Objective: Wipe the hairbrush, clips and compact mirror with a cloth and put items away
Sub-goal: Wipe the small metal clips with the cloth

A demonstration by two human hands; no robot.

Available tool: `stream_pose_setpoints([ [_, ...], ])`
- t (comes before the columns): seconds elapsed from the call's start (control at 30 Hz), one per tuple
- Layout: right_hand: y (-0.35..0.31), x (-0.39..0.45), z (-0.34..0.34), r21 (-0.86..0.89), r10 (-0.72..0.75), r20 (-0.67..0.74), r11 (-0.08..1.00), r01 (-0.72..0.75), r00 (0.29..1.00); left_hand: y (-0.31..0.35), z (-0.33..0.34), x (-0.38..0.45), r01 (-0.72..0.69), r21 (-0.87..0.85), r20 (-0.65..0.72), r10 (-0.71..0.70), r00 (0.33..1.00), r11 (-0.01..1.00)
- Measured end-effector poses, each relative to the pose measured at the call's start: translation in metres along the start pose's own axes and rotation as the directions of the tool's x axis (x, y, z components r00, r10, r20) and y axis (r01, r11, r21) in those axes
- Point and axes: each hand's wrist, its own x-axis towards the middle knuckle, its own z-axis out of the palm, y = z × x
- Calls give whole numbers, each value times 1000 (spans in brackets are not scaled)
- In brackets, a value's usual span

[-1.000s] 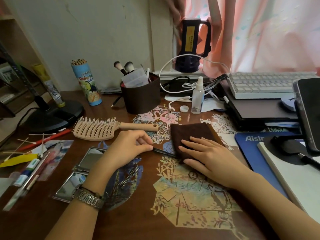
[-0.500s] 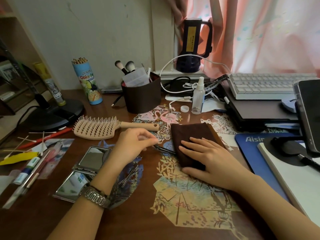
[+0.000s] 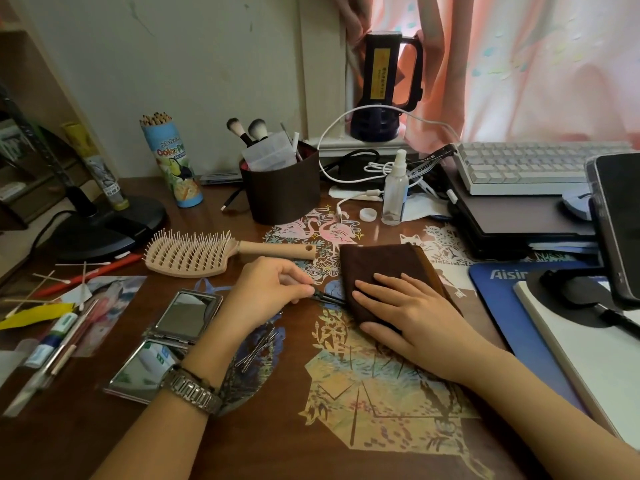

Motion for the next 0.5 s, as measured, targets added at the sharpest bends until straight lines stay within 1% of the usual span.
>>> stream_pose_setpoints([
  [0.17,-12,5,3,-3,16,-29,1000,-16,999,5,9,1,-50,4,13,50,999,999],
  [0.33,-24,9,7,10,58,-80,998,-58,995,9,14,-1,-68,-35,71,70,995,997],
  [0.5,-27,10,7,46,94,-100,995,-90,991,11,13,-3,-60,-49,94,65,994,997],
])
